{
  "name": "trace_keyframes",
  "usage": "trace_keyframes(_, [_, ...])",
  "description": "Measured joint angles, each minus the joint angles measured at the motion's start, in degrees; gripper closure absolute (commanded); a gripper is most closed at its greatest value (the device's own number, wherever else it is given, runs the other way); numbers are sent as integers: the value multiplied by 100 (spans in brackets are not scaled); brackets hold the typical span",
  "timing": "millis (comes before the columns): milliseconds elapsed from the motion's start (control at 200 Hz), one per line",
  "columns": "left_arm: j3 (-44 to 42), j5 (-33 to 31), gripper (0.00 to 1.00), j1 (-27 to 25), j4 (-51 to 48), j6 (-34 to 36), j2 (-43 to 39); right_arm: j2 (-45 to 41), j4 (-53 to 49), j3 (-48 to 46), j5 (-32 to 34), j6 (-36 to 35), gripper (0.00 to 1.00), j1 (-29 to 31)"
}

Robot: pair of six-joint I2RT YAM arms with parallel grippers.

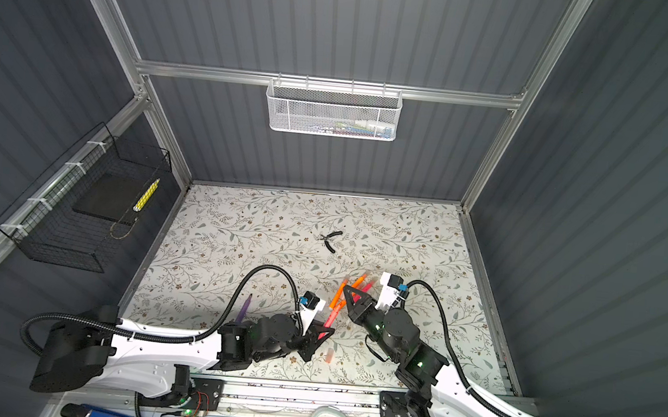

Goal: Insert the pens into the pen caps
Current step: 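Lower the cap onto the marker tip and open the right gripper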

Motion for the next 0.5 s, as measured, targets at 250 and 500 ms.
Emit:
trace_keyframes(250, [7, -83, 100, 0, -42, 0, 0, -74, 50, -48, -35, 37, 100, 0])
trace_keyframes(500, [20, -229, 100, 0, -136, 0, -2, 59, 216, -155, -92, 107, 100, 111])
